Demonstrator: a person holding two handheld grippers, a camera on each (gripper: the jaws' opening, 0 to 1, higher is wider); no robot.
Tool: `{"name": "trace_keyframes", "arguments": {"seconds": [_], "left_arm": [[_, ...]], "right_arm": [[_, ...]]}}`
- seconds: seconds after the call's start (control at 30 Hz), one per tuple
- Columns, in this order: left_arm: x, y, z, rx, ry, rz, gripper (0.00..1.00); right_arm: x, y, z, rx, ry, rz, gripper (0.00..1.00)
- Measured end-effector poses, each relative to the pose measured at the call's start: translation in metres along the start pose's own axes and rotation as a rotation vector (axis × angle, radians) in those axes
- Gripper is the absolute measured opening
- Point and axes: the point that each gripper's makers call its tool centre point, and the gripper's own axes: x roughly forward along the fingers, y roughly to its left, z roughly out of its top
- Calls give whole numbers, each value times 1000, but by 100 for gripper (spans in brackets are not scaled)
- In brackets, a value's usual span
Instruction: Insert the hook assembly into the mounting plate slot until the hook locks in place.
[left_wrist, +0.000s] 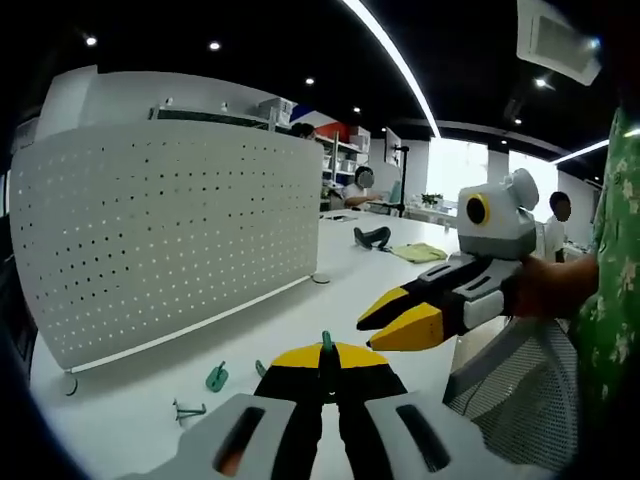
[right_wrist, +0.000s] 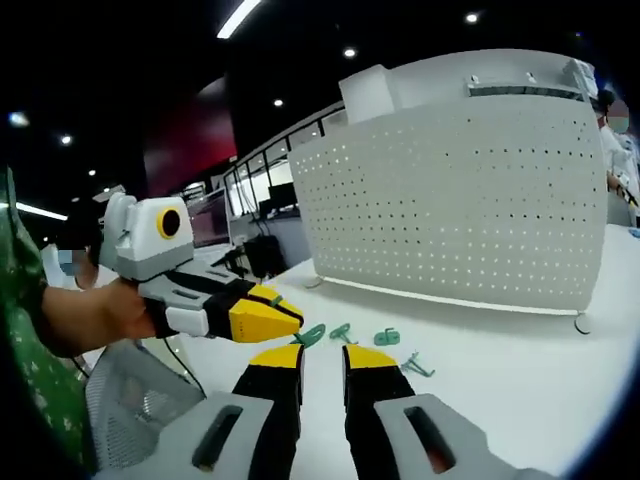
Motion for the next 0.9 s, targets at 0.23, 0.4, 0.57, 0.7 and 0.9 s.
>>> {"name": "trace_keyframes", "arguments": {"seconds": [0.23,0.4,0.57,0.7,0.9], "left_arm": [[-2,-7,4,28,-14,-5,3],[-4,-11,10,38,-40,-5,3],[-6,-12,13,53,-50,-2,3],[-8,-14,15,58,-59,-5,3],[-8,-17,16,78,-59,-8,3]], "right_arm": [[0,2,5,125,-16,35,9],[0,3,8,278,-36,78,7],[0,3,8,370,-38,96,5],[1,7,5,395,-26,106,4],[2,10,4,432,-16,112,1]]}}
